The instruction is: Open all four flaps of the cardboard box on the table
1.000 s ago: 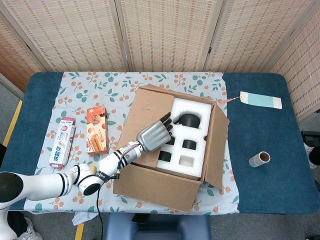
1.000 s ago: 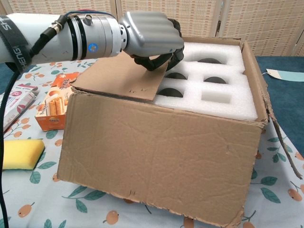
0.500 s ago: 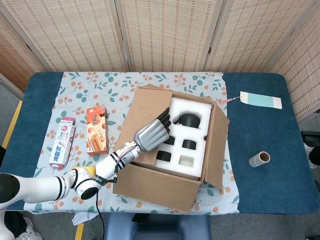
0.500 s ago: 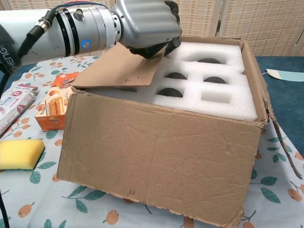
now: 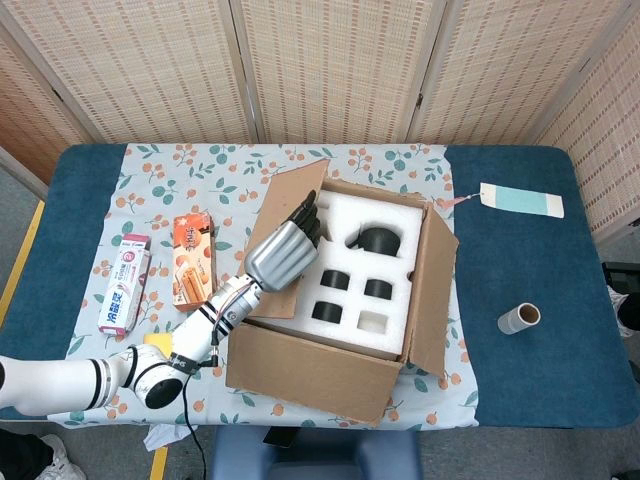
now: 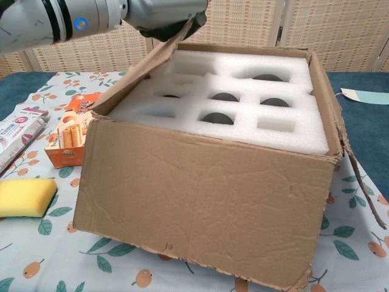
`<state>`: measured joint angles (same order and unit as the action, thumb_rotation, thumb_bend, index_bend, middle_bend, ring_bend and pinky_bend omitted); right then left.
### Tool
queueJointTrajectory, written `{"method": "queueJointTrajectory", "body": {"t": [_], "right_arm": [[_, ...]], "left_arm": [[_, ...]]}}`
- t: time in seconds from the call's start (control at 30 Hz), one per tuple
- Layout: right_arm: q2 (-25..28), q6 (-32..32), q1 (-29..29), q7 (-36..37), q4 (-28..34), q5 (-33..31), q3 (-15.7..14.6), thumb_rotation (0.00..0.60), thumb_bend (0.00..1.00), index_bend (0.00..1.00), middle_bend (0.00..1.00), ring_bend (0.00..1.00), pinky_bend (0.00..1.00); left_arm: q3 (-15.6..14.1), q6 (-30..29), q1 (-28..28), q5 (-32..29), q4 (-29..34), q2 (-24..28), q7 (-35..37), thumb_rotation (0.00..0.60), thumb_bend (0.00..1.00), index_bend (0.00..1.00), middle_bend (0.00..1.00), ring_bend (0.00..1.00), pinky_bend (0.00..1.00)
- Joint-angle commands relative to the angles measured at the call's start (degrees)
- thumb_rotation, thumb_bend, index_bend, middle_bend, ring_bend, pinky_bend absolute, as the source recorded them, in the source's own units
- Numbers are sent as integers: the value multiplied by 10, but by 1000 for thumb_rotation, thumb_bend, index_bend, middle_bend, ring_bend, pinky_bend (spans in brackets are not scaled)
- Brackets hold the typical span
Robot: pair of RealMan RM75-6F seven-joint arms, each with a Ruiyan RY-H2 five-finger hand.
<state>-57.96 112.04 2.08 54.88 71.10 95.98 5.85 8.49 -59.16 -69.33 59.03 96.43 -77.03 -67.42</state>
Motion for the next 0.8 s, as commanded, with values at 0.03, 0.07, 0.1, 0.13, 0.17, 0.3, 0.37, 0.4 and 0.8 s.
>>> {"method": "queueJointTrajectory", "body": {"t": [0.03,0.07,0.1,0.13,0.17,0.3,0.37,0.4,0.8], "right_arm": [[0,-2,-1,0,1,1,-1,328,346,328,0,0,0],[1,-3,-1,0,2,2,-2,327,346,328,0,0,0],[1,-4,-2,0,2,2,-3,327,346,328,0,0,0],[1,-5,-3,-1,2,3,-3,327,346,328,0,0,0],[1,-5,-3,-2,3,3,-4,327,346,328,0,0,0],[0,-2,-2,-8,6,6,-5,328,347,328,0,0,0],[0,0,-2,-10,7,6,-6,326,347,328,0,0,0],[0,0,-1,-12,8,6,-6,328,347,328,0,0,0],[1,-13,-7,-24,18,9,-11,326,347,328,0,0,0]], "left_arm": [[5,-13,5,-14,14,15,-10,600,979,542,352,198,94],[6,-16,6,-18,18,19,-13,600,979,540,351,197,94],[6,-19,7,-23,24,24,-15,600,979,539,350,196,93],[7,-22,9,-27,27,28,-16,600,979,536,348,193,93],[7,-24,10,-29,30,32,-16,600,979,532,348,190,92],[6,-33,17,-37,42,45,-13,600,979,522,347,186,89],[7,-34,19,-40,46,50,-6,600,982,520,346,186,88],[8,-34,20,-40,48,55,-3,600,984,519,345,186,87],[18,-57,36,-44,57,85,25,600,989,375,284,151,74]]}}
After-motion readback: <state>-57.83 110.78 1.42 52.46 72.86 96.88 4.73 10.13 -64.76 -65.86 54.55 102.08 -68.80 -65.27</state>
